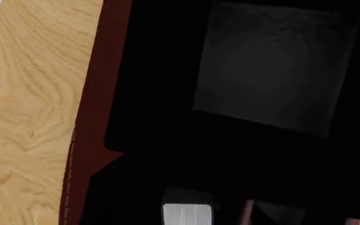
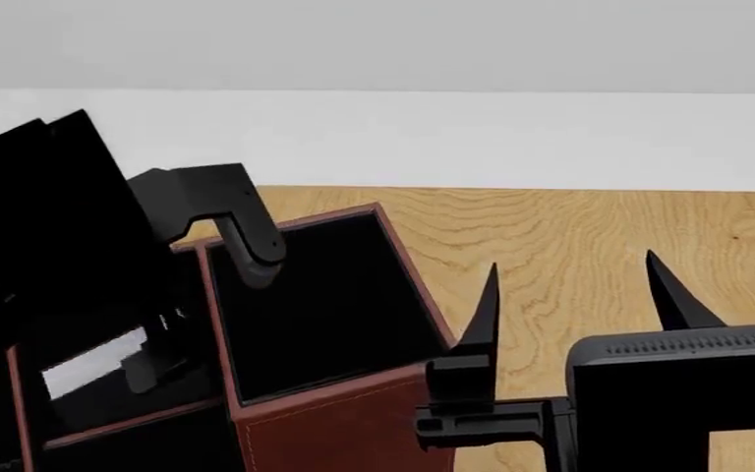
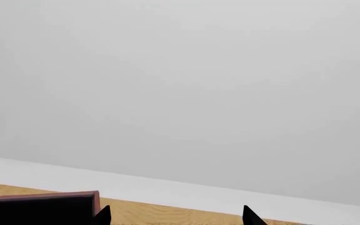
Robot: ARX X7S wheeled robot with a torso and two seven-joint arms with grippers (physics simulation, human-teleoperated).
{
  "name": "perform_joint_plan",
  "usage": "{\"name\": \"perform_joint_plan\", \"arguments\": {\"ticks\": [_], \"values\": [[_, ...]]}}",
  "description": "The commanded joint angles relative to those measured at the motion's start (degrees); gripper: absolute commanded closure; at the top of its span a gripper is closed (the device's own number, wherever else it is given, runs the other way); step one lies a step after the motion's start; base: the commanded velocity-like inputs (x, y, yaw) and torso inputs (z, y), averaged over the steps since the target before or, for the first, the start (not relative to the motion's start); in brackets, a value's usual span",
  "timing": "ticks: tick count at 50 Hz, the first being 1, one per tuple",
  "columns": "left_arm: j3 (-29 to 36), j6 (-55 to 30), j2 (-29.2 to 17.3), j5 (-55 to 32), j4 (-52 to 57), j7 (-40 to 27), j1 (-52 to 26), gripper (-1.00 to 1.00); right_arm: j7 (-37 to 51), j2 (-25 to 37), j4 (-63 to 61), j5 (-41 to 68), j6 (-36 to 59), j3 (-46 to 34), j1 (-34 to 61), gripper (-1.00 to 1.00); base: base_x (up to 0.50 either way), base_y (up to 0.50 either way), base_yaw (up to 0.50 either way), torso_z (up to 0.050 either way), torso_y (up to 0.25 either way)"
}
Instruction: Pick up the book and place it in the front compartment of the caddy.
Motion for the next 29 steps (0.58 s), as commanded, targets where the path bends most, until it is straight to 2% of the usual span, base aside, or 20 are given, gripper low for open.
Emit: {"name": "perform_joint_plan", "arguments": {"ticks": [1, 13, 19, 21, 23, 26, 28, 29], "values": [[3.04, 0.52, -0.01, 2.25, -3.66, -4.1, 1.73, -1.0, 0.21, 0.29, -0.02, 0.09, -0.01, -0.05, -0.1, -1.0, 0.0, 0.0, 0.0, 0.0, 0.0], [3.51, 0.0, -0.01, 3.82, -1.87, -2.52, -1.19, -1.0, 0.41, 0.14, -0.11, 0.39, 0.15, -0.48, 0.37, -1.0, 0.0, 0.0, 0.0, 0.0, 0.0], [1.21, 0.61, -0.04, 0.43, 1.79, -4.27, -4.33, -1.0, 0.65, 0.36, -0.6, 0.91, 0.29, -0.1, 0.32, -1.0, 0.0, 0.0, 0.0, 0.0, 0.0], [-1.72, -5.39, -3.8, -1.62, 12.24, -7.17, -4.71, -1.0, 0.82, 0.51, -0.79, 1.21, 0.45, 0.24, 0.32, -1.0, 0.0, 0.0, 0.0, 0.0, 0.0], [-5.5, -15.7, -11.25, -4.46, 29.43, -11.4, -4.24, -1.0, 1.02, 0.75, -1.19, 1.56, 0.77, 0.51, 0.37, -1.0, 0.0, 0.0, 0.0, 0.0, 0.0], [-13.03, -26.09, -16.97, -8.0, 50.34, -16.07, -3.12, -1.0, 1.39, 0.91, -1.63, 2.14, 1.34, 0.81, 0.67, -1.0, 0.0, 0.0, 0.0, 0.0, 0.0], [-15.86, -29.77, -18.59, -9.24, 56.18, -17.61, -2.45, -1.0, 1.52, 0.9, -1.68, 2.24, 1.53, 0.72, 0.87, -1.0, 0.0, 0.0, 0.0, 0.0, 0.0], [-19.32, -32.91, -19.57, -10.09, 60.27, -19.2, -1.56, -1.0, 1.66, 0.82, -1.8, 2.34, 1.77, 0.58, 1.16, -1.0, 0.0, 0.0, 0.0, 0.0, 0.0]]}}
